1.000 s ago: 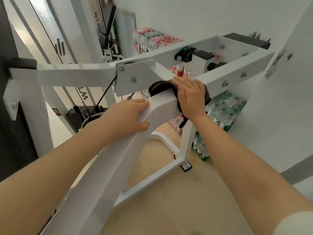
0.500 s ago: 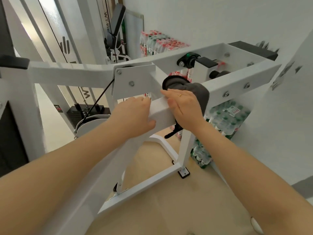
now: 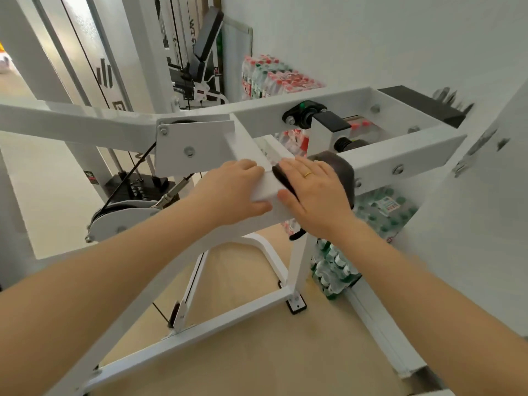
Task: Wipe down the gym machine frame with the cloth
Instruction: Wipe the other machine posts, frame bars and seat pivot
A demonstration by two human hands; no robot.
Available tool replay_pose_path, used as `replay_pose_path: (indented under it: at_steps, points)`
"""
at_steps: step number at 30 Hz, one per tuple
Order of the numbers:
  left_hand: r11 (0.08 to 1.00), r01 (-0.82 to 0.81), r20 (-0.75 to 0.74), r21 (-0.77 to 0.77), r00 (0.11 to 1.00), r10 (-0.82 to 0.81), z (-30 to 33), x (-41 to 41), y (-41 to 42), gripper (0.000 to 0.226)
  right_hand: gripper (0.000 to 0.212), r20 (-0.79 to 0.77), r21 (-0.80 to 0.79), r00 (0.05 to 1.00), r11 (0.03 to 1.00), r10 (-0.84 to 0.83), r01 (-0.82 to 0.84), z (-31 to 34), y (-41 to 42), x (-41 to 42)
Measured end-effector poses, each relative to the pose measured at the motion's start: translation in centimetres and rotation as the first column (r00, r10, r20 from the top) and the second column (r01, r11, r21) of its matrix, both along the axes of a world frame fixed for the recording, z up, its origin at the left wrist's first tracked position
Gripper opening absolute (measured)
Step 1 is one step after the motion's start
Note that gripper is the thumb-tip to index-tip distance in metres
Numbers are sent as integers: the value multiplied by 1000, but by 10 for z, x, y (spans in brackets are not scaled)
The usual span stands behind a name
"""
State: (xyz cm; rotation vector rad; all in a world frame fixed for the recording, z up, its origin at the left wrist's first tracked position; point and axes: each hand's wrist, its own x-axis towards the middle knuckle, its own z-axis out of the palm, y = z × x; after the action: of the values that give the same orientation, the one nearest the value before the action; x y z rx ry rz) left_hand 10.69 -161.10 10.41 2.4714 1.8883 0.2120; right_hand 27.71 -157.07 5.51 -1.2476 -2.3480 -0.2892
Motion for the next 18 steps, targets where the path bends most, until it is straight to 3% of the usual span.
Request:
replay_pose_path:
  at_steps: [2,6,11,15,18]
  points:
    - [999,-14,-21,47,1000,15,0,4,5,61,58,24,49,995,994,99,-100,-1,-2,-4]
    - [996,-60,-64,66,996,64,1,10,10,64,50,-40,-31,971,971,238,-239,20,27,25]
    - [985,-94,-276,147,952,132,0,30,10,65,43,-102,175,994,984,38,-20,8,62,68]
    - [974,-147,-270,172,944,190,-5,39,9,57,42,-281,229,959,968,-39,107,-2,57,65]
    - [966,-164,-248,198,945,211,-12,36,11,57,43,-270,278,961,960,59,19,-13,34,35]
